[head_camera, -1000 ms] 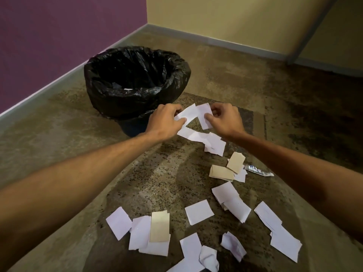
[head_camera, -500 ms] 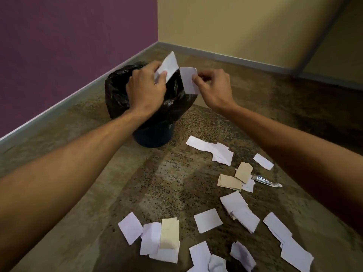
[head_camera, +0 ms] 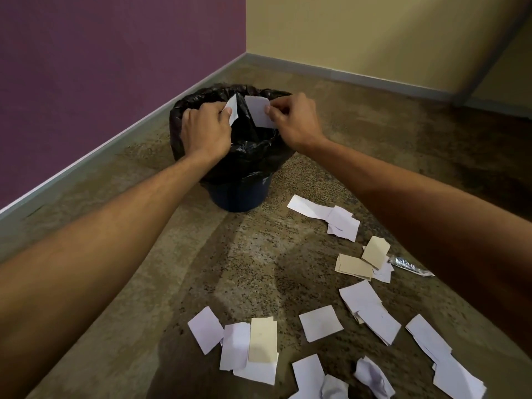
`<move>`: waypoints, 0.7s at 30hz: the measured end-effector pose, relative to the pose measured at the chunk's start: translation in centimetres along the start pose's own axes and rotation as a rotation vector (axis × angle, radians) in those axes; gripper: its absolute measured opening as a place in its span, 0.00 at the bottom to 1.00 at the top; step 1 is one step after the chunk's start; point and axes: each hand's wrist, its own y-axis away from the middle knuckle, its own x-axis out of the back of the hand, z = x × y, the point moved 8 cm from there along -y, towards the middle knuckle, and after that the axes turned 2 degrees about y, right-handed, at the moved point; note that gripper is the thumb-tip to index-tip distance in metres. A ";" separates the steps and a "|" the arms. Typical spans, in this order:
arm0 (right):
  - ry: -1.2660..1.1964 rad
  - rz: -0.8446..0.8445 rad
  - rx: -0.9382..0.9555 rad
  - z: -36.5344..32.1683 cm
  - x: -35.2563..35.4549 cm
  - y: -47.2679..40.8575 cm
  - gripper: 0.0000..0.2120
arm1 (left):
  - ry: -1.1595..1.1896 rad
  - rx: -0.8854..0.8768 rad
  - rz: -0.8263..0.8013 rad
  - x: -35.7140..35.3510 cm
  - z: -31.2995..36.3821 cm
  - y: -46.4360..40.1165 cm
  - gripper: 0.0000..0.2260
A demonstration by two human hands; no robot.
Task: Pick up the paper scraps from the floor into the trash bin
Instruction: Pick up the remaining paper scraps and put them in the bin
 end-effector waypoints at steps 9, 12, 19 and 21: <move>0.017 -0.026 0.037 0.1 1.0 2.7 0.18 | -0.061 -0.055 -0.111 -1.0 0.6 0.8 0.24; 0.058 -0.070 0.083 0.4 1.6 5.0 0.14 | -0.098 -0.207 -0.059 -0.2 2.0 2.5 0.23; 0.137 -0.252 0.087 2.0 0.8 10.2 0.14 | -0.118 -0.510 -0.143 -0.1 4.5 9.6 0.17; 0.158 -0.327 0.094 2.3 0.0 11.7 0.13 | -0.142 -0.545 -0.244 -1.3 4.0 11.7 0.15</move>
